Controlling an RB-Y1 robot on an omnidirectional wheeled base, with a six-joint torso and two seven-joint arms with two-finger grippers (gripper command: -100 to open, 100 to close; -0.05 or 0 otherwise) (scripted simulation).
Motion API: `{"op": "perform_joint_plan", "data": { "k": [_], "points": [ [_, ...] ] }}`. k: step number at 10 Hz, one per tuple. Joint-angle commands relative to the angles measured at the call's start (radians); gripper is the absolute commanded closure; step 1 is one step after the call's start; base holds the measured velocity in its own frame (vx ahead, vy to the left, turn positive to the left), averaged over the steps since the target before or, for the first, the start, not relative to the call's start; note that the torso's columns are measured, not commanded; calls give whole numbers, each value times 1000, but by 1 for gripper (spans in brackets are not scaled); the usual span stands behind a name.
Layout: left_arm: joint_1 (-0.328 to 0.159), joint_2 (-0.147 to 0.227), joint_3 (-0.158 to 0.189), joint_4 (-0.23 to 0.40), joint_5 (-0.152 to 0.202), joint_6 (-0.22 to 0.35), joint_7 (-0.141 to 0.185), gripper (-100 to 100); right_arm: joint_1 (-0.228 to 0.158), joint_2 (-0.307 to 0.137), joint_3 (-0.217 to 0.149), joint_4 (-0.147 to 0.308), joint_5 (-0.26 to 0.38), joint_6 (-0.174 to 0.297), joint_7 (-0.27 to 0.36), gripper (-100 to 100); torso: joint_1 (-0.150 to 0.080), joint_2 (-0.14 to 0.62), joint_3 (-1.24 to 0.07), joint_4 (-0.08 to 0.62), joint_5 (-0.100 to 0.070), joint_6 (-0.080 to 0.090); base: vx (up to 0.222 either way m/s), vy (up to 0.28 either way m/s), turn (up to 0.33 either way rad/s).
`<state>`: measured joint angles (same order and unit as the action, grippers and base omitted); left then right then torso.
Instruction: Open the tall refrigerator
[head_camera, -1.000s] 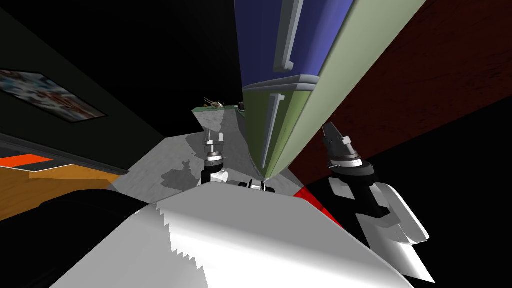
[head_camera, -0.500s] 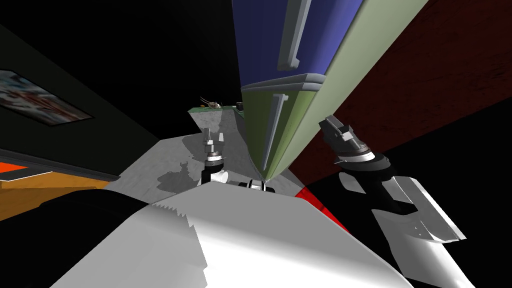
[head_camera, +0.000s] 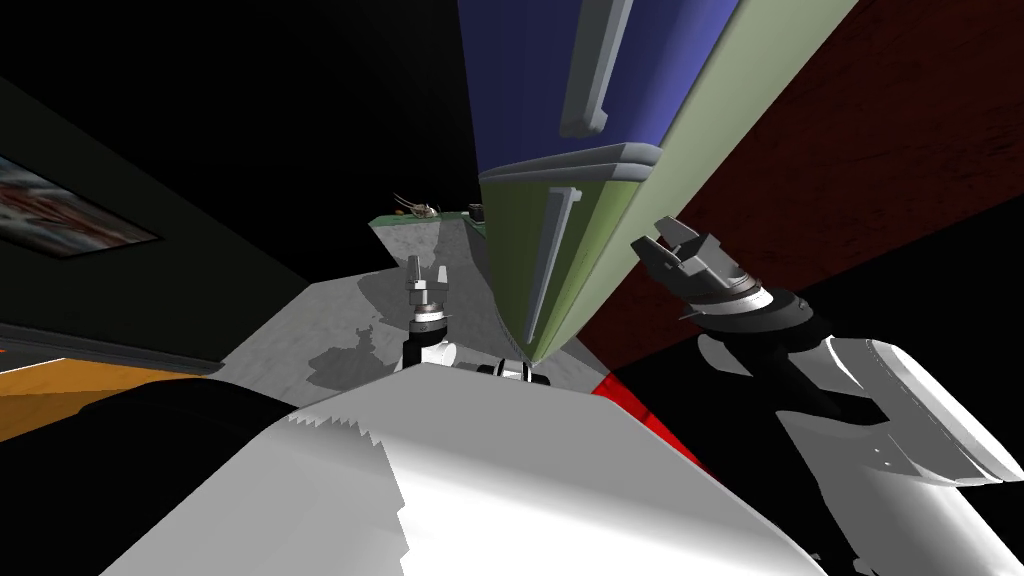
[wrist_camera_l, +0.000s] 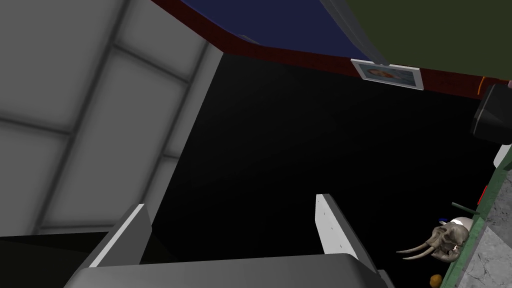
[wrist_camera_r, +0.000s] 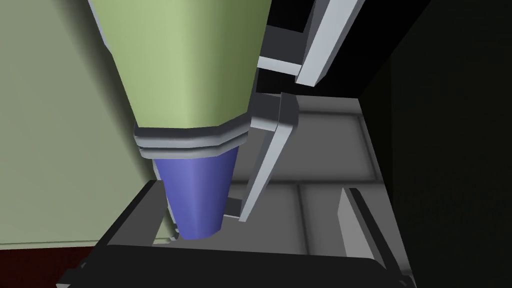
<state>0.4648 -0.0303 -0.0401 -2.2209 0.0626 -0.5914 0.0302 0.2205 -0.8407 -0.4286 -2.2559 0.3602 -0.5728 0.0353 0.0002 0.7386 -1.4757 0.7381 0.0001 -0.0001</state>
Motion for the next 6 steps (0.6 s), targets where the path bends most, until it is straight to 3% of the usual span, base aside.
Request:
{"op": "perform_joint_plan", "data": {
  "k": [1, 6],
  "points": [
    [0, 0, 0, 0, 0, 0, 0, 0, -21, -59, -25, 10, 32, -13, 10, -100, 0, -1, 0, 0, 0, 0, 36, 39, -42],
    [0, 0, 0, 0, 0, 0, 0, 0, -81, -197, -92, 47, 117, -49, 35, -100, 0, 0, 0, 0, 0, 0, 42, 45, -57]
  ]
}}
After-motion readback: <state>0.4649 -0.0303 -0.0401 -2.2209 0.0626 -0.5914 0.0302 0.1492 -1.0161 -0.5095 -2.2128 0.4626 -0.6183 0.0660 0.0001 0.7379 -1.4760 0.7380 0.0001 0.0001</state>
